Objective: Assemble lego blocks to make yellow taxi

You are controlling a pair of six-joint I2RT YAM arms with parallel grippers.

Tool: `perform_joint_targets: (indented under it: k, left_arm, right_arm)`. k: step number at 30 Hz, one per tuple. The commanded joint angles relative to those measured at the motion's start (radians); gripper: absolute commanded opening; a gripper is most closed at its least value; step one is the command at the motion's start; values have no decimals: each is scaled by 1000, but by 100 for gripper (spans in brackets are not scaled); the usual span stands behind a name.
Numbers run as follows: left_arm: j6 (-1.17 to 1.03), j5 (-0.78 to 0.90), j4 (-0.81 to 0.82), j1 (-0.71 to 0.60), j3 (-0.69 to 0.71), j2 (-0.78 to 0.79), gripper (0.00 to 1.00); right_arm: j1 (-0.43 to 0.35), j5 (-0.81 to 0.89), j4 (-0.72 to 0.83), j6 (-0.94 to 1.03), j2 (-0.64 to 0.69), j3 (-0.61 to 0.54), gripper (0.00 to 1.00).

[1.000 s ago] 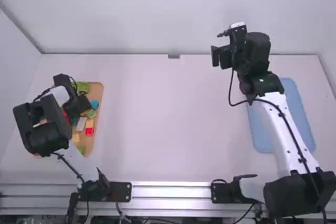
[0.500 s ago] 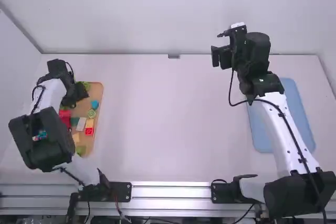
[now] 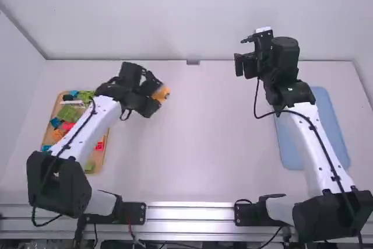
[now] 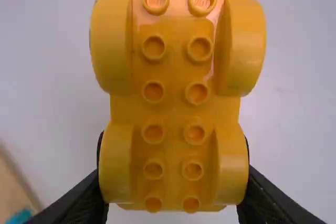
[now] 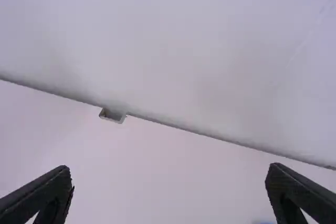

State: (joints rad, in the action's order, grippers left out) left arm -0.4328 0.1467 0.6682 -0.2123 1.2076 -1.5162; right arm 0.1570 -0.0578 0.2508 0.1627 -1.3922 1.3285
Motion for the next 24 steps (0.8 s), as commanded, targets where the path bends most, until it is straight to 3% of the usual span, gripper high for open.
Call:
perform_joint_targets:
  k: [1, 3, 11, 13, 14, 24]
  left_arm:
    - [-242, 28, 9, -93, -11, -56, 10]
    - [-356, 29, 12, -167, -11, -102, 2]
    - [-452, -92, -75, -336, -11, -298, 2]
    - [-480, -91, -76, -349, -11, -321, 6]
    - [-512, -84, -72, -360, -12, -344, 14]
    - [-519, -18, -79, -362, -28, -366, 22]
  right_arm:
    - [1, 3, -3, -1, -7, 39, 98]
    - [1, 3, -3, -1, -7, 39, 98]
    - [1, 3, 1, -1, -7, 39, 98]
    - [1, 3, 1, -1, -7, 39, 98]
    - [1, 3, 1, -1, -7, 39, 98]
    - [0, 3, 2, -1, -7, 39, 98]
